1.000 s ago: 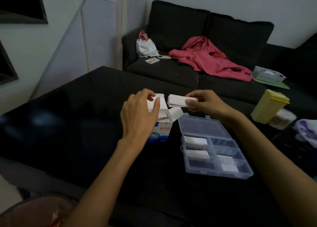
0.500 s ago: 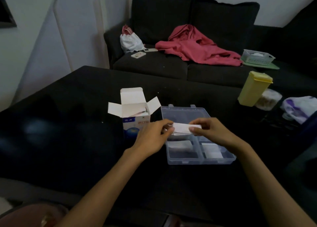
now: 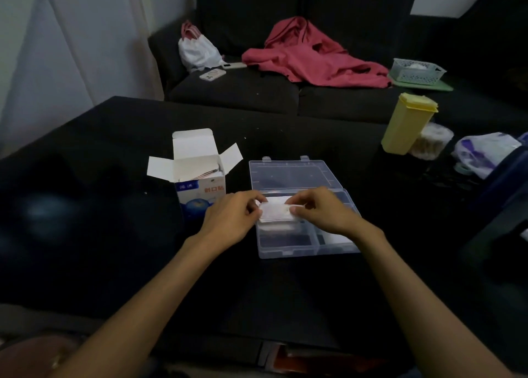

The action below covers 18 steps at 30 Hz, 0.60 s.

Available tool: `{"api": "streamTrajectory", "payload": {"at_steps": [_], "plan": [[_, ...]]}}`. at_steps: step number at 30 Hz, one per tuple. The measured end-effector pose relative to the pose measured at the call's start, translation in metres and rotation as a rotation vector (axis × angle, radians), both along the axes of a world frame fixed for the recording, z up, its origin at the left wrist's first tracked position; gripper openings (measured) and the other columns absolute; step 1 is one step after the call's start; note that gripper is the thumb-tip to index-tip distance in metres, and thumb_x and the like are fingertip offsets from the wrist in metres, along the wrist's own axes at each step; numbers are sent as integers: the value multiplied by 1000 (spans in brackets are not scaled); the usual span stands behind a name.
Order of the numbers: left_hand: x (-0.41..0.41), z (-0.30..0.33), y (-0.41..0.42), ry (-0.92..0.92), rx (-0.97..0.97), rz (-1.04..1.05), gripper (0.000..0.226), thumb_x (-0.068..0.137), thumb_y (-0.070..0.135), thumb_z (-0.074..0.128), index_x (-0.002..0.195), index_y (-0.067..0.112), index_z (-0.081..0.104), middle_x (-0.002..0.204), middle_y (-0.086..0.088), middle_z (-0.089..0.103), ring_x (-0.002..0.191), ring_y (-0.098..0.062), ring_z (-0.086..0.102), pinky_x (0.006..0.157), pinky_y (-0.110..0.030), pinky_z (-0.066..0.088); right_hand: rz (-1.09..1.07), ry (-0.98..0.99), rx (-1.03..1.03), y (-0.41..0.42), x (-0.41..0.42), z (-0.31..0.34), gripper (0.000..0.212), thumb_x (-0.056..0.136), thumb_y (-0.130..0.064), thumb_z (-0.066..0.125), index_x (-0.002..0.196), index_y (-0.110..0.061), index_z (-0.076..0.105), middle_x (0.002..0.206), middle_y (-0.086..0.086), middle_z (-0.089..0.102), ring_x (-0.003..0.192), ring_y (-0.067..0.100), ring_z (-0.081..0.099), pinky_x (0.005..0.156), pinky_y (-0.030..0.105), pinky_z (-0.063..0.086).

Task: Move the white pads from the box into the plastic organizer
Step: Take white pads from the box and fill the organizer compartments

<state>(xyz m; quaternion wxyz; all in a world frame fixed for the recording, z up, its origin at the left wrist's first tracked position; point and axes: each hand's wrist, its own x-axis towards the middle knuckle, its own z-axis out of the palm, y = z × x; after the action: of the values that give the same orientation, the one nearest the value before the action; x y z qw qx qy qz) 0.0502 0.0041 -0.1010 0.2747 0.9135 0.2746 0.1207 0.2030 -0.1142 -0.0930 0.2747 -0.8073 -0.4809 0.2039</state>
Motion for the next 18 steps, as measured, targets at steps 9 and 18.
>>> {"api": "streamTrajectory", "payload": {"at_steps": [9, 18], "plan": [[-3, 0, -3, 29, 274, -76, 26, 93, 28, 54, 118, 30, 60, 116, 8, 58, 107, -9, 45, 87, -27, 43, 44, -66, -58, 1, -3, -6, 26, 90, -18, 58, 115, -16, 64, 116, 3, 64, 100, 10, 56, 90, 26, 47], [-7, 7, -7, 106, 390, -218, 30, 98, 30, 43, 126, 31, 55, 120, 8, 57, 108, -10, 42, 84, -25, 33, 22, -216, -96, 6, -5, -9, 21, 89, -21, 60, 109, -19, 65, 109, 1, 64, 94, 8, 54, 87, 27, 47]]}}
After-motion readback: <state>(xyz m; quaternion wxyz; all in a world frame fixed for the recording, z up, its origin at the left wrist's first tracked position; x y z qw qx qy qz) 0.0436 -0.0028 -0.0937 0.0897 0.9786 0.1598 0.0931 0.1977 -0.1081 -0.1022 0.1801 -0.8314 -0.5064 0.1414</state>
